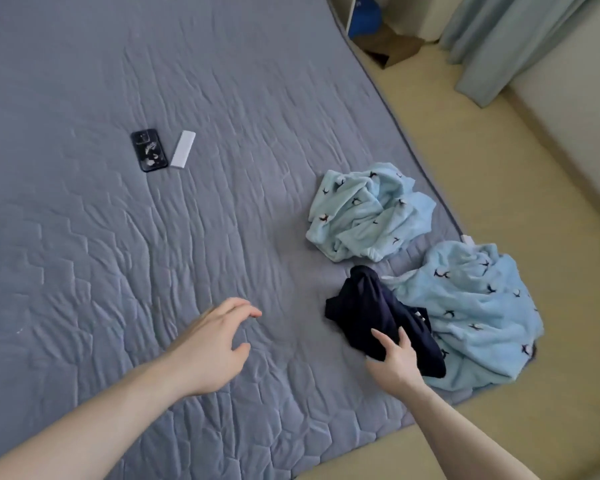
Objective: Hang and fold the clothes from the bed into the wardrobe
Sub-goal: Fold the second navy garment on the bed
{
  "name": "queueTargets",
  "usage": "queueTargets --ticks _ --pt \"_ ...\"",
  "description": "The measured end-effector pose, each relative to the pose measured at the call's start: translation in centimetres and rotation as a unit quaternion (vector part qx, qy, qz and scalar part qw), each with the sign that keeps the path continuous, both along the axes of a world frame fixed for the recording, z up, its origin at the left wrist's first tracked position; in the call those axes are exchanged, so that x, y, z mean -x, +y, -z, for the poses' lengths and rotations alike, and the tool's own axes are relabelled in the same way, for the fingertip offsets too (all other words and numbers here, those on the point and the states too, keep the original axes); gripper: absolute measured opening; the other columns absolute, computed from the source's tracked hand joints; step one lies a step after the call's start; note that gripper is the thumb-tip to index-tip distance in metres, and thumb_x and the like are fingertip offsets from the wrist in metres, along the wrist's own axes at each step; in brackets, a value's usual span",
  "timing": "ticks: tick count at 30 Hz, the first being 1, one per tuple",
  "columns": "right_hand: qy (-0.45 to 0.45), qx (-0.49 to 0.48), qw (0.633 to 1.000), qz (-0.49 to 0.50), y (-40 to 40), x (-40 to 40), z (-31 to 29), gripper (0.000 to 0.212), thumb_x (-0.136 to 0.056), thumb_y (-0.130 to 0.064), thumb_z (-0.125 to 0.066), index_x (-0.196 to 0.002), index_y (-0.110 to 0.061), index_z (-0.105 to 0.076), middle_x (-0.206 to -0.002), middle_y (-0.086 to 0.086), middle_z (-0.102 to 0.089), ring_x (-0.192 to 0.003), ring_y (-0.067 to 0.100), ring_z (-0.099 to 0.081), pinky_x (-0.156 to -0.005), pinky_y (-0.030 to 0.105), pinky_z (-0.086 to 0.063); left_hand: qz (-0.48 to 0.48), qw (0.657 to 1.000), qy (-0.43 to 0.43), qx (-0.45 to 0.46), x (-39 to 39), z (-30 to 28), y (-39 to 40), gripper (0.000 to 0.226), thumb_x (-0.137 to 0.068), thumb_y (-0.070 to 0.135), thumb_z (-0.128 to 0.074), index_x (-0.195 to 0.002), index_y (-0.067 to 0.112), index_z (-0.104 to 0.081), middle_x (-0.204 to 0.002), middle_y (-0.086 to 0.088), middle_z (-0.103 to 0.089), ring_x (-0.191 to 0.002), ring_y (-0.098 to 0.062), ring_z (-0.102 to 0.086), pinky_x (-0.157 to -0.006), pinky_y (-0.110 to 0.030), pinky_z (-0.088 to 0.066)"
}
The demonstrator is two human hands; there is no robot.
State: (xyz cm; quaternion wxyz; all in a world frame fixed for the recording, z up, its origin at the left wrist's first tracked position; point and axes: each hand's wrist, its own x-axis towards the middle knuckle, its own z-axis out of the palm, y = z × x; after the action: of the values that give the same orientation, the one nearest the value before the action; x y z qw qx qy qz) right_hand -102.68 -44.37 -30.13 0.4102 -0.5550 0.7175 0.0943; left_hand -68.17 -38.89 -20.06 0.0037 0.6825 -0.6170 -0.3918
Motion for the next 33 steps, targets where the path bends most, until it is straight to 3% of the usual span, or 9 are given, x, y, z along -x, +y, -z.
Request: queueTargets --ticks 3,7,9,12,18,22,26,30,33 --pt "0.010 0.018 0.999 0.040 -2.9 -0.9 5.4 0.070 -0.089 -0.027 -0.071 -0.154 -0.034 -0.046 -0.172 0.011 -0.002 -0.156 0.032 -0.018 -0.121 0.049 -0.033 -0.020 1.000 0.009 -0.003 0.2 4.5 0.7 0.045 -0.099 0.029 -0.057 -0.142 0.039 -0.047 -0.151 0.023 -0.034 -0.135 -0.004 -0.043 -0.114 -0.024 -0.031" --pt "-0.005 0.019 0.992 0.124 -4.1 -1.6 10.7 0.064 -0.087 -0.033 -0.078 -0.145 -0.020 -0.057 -0.157 0.010 -0.041 -0.142 0.030 -0.044 -0.109 0.046 -0.047 -0.049 0.998 0.015 -0.031 0.0 8.4 3.1 0.044 -0.097 0.028 -0.061 -0.139 0.038 -0.051 -0.146 0.023 -0.038 -0.086 0.011 -0.054 -0.095 -0.019 -0.036" --pt "-0.025 0.050 0.986 0.157 -3.0 -1.4 11.5 0.038 -0.089 -0.030 -0.078 -0.124 -0.019 -0.069 -0.123 0.008 -0.067 -0.116 0.025 -0.065 -0.091 0.031 -0.054 -0.043 0.998 0.011 -0.042 -0.4 9.3 4.8 0.044 -0.097 0.026 -0.063 -0.138 0.033 -0.053 -0.146 0.020 -0.041 -0.100 0.010 -0.054 -0.099 -0.013 -0.030" --pt "-0.098 0.075 0.971 0.204 -0.5 -1.0 10.5 0.006 -0.092 -0.019 -0.075 -0.098 -0.020 -0.074 -0.097 0.004 -0.073 -0.089 0.017 -0.068 -0.075 0.019 -0.048 -0.029 0.999 0.005 -0.043 -0.8 9.3 7.3 0.042 -0.095 0.024 -0.064 -0.135 0.034 -0.054 -0.145 0.019 -0.042 -0.135 -0.002 -0.045 -0.108 -0.009 -0.022" --pt "-0.300 -0.012 0.906 0.297 3.6 -3.2 0.4 0.024 -0.103 -0.012 -0.062 -0.122 -0.025 -0.066 -0.101 -0.005 -0.075 -0.095 0.012 -0.071 -0.081 0.025 -0.052 -0.060 0.997 0.019 -0.052 -1.1 3.5 8.8 0.041 -0.098 0.029 -0.060 -0.136 0.040 -0.053 -0.145 0.025 -0.040 -0.135 0.001 -0.043 -0.113 -0.018 -0.028" --pt "-0.346 -0.064 0.899 0.261 7.4 -5.9 -8.9 0.031 -0.108 -0.016 -0.053 -0.134 -0.002 -0.063 -0.128 0.007 -0.071 -0.122 0.024 -0.065 -0.109 0.041 -0.048 -0.076 0.996 0.041 -0.038 -1.8 -3.7 9.3 0.041 -0.098 0.027 -0.061 -0.138 0.032 -0.054 -0.143 0.018 -0.044 -0.125 -0.005 -0.050 -0.104 -0.016 -0.030" --pt "-0.388 -0.055 0.899 0.198 11.7 -9.5 -18.9 0.027 -0.107 -0.018 -0.050 -0.105 0.006 -0.063 -0.094 0.016 -0.064 -0.094 0.025 -0.054 -0.088 0.041 -0.038 -0.148 0.987 0.067 -0.005 -4.0 -11.5 10.4 0.046 -0.096 0.024 -0.064 -0.140 0.029 -0.053 -0.142 0.011 -0.047 -0.133 -0.011 -0.049 -0.106 -0.024 -0.038" --pt "-0.433 -0.038 0.890 0.137 15.5 -12.9 -27.5 0.025 -0.105 -0.015 -0.050 -0.110 0.004 -0.066 -0.115 0.036 -0.062 -0.100 0.024 -0.060 -0.093 0.043 -0.043 -0.195 0.967 0.163 0.026 -6.7 -19.0 14.2 0.065 -0.089 0.031 -0.077 -0.143 0.043 -0.042 -0.144 0.021 -0.045 -0.131 -0.003 -0.049 -0.108 -0.031 -0.044" --pt "-0.455 -0.048 0.885 0.087 18.2 -15.2 -32.6 0.039 -0.098 -0.032 -0.055 -0.109 0.004 -0.066 -0.103 0.023 -0.070 -0.096 0.024 -0.061 -0.089 0.042 -0.045 -0.173 0.963 0.203 0.049 -9.0 -23.9 17.6 0.080 -0.083 0.030 -0.085 -0.149 0.040 -0.040 -0.148 0.021 -0.044 -0.135 0.000 -0.046 -0.109 -0.027 -0.042"
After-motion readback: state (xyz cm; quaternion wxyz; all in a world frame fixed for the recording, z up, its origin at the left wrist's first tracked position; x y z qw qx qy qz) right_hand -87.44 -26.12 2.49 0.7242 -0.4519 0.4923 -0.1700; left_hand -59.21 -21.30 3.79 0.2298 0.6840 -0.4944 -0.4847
